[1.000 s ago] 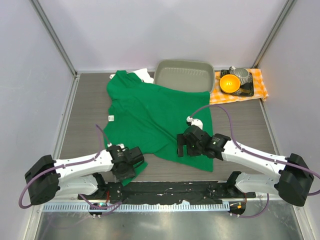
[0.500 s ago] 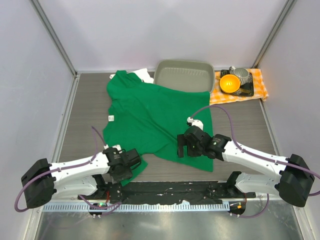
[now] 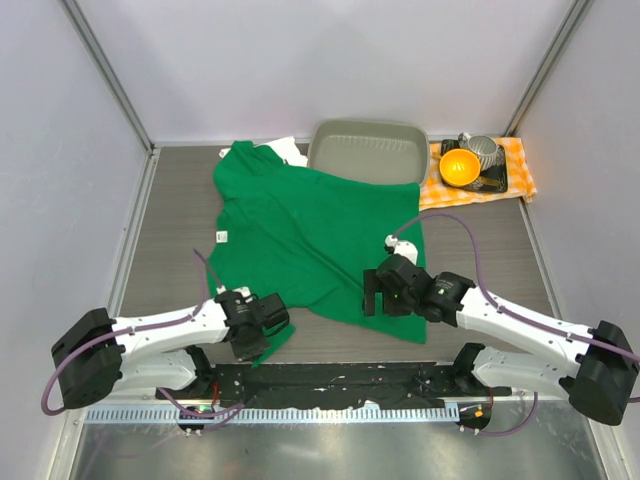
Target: Fold and stack the t-shirts
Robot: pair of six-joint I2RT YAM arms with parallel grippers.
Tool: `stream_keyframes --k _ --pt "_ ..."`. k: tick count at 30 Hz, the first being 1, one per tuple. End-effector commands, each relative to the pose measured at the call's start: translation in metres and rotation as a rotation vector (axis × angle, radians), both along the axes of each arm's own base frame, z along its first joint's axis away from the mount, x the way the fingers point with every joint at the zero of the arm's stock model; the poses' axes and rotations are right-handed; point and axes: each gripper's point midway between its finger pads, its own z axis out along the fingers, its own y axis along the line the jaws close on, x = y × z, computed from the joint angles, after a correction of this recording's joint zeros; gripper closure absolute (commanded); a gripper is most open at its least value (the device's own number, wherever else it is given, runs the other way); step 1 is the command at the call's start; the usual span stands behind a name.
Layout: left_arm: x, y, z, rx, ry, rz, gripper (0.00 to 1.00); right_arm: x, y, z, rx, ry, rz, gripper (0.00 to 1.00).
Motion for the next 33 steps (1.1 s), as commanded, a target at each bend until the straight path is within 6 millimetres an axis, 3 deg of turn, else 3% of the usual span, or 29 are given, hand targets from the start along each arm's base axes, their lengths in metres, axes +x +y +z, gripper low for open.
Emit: stream_keyframes --k 1,8,16,23,26,33 --pt "-0.002 0.004 -0.014 0.010 0.004 -0.007 1.00 -0.006 -0.015 -0.010 -0.019 0.016 -0.085 0.00" --pt "0.014 0.007 0.012 -0.028 -0.110 0.012 1.00 -0.027 -0.038 -0.043 -0.052 0.108 -0.194 0.00" --pt "0.016 0.013 0.014 -0.068 -0.142 0.040 1.00 -0.036 -0.070 -0.038 -0.094 0.089 -0.307 0.05" --pt "0.018 0.016 0.020 -0.072 -0.158 0.034 1.00 -0.048 -0.070 -0.050 -0.078 0.145 -0.334 0.10" --pt "0.023 0.019 0.031 -0.069 -0.192 0.040 1.00 -0.049 -0.073 -0.055 -0.073 0.153 -0.372 0.11" --pt "0.029 0.023 0.042 -0.091 -0.231 0.067 1.00 -0.044 -0.077 -0.055 -0.049 0.129 -0.477 0.14"
